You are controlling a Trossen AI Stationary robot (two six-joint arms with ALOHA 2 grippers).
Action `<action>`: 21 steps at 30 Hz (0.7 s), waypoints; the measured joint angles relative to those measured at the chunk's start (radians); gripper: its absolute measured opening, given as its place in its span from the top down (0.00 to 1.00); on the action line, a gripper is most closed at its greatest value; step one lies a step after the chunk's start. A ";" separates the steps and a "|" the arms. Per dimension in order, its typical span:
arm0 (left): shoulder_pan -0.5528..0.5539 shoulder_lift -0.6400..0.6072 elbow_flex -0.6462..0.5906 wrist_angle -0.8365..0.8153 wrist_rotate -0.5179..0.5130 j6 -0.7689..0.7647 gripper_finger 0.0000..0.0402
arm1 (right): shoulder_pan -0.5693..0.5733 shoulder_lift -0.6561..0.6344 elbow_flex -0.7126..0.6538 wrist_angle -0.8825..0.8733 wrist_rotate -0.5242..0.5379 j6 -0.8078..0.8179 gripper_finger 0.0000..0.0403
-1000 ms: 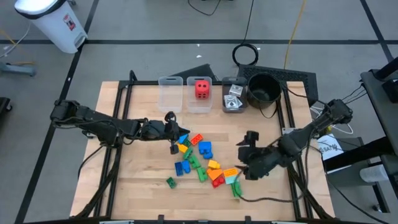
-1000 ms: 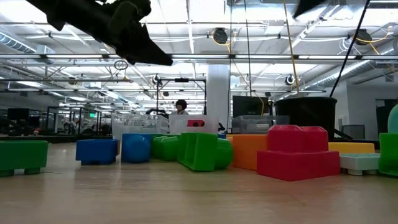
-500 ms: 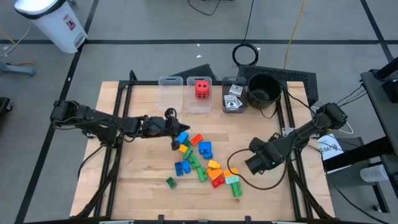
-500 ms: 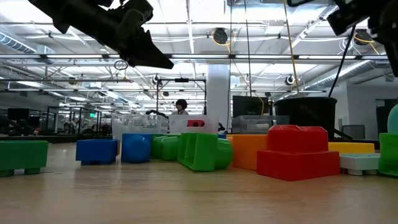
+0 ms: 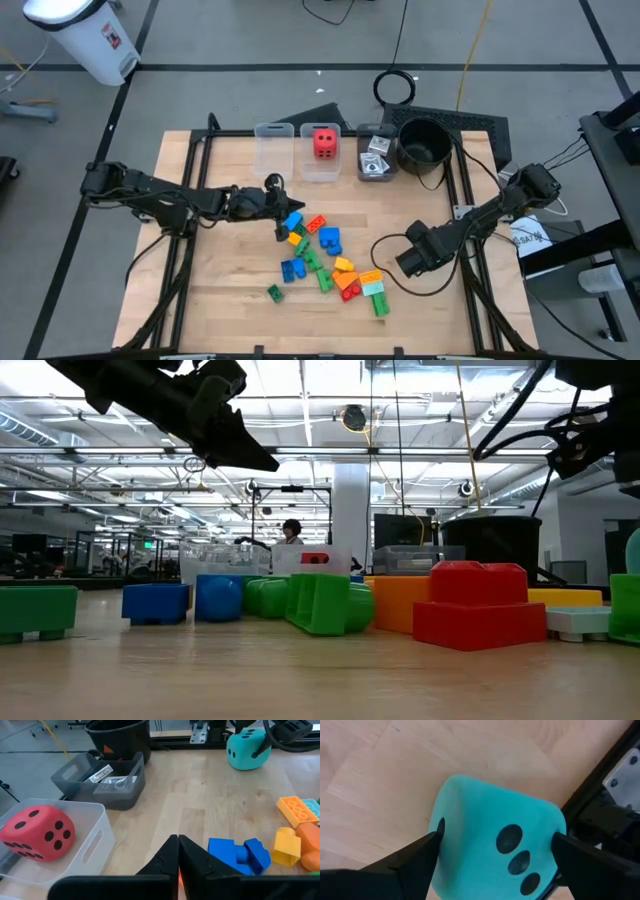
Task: Pick & Place Toys
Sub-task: Put the blue dice into the right transparent bin
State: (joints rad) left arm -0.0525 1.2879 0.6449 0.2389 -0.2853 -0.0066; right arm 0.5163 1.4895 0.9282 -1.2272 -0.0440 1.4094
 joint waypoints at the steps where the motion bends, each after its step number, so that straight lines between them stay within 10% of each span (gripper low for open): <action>1: 0.000 0.000 0.000 -0.001 0.000 -0.001 0.96 | 0.000 0.000 -0.019 0.007 -0.007 0.002 0.15; 11: 0.000 0.000 0.000 -0.001 0.000 -0.014 0.93 | 0.000 0.003 -0.059 -0.017 -0.078 0.016 0.53; 21: 0.000 0.000 0.000 -0.001 -0.001 -0.002 0.93 | 0.000 -0.001 -0.018 -0.031 -0.100 -0.055 0.58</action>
State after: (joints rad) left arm -0.0525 1.2877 0.6449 0.2375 -0.2867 -0.0086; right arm 0.5159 1.4883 0.9105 -1.2579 -0.1440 1.3540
